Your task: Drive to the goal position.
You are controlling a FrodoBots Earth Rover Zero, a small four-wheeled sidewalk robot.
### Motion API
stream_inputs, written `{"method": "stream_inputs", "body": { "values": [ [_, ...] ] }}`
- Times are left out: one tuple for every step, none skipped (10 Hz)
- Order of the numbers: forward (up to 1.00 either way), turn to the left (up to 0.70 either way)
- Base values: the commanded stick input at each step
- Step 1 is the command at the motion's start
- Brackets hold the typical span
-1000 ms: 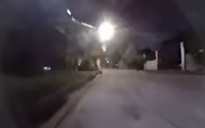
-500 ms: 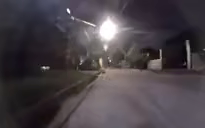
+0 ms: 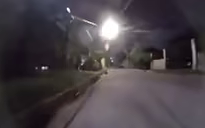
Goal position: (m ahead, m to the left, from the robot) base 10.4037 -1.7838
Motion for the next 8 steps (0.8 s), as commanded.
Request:
{"method": "stream_inputs", "body": {
  "values": [
    [0.7, -0.35],
    [0.7, -0.35],
    [0.7, -0.35],
    [0.7, -0.35],
    [0.7, -0.35],
    [0.7, -0.35],
    [0.7, -0.35],
    [0.7, -0.16]
  ]
}}
